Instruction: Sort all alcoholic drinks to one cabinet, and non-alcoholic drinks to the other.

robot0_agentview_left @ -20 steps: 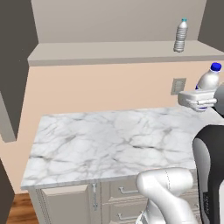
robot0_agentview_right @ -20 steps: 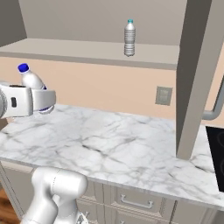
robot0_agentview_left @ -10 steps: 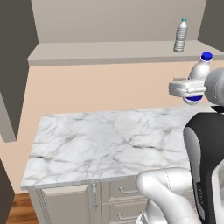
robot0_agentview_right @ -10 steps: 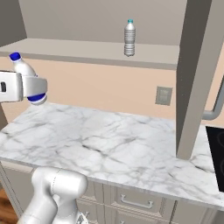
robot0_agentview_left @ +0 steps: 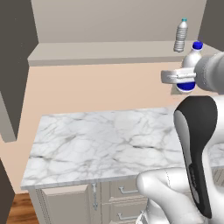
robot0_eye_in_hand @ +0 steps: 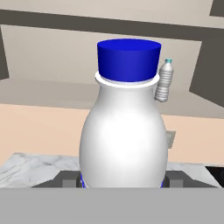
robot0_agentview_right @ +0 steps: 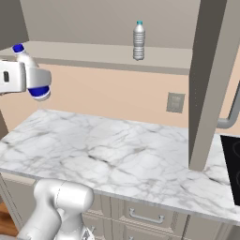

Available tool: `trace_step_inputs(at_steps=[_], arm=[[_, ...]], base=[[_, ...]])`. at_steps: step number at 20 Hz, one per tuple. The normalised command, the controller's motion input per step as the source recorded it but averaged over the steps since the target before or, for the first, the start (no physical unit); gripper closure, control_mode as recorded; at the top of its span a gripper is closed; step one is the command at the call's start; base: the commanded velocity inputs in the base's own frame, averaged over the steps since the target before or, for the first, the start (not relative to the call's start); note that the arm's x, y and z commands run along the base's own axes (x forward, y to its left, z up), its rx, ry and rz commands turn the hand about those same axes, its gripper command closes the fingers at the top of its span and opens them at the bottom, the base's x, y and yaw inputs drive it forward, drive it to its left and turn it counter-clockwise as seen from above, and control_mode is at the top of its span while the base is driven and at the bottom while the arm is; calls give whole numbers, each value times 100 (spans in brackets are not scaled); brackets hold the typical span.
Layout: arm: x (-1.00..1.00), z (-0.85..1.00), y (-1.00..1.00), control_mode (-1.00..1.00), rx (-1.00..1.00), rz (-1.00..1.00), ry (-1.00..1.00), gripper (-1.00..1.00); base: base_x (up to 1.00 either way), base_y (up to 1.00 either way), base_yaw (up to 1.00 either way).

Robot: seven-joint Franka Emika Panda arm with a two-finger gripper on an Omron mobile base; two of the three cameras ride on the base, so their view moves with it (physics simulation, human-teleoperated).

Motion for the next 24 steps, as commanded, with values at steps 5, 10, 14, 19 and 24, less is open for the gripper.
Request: trace_step_inputs(at_steps=[5,10,14,19,24], arm=[[36,8,2,-100,0,0,0,100],[33,9,0,-100,0,0,0,100],[30,7,0,-100,0,0,0,100],[31,4,0,-100,0,0,0,100],[30,2,0,-100,0,0,0,100]], base=[[0,0,0],[0,0,0],[0,0,0],[0,0,0],[0,0,0]])
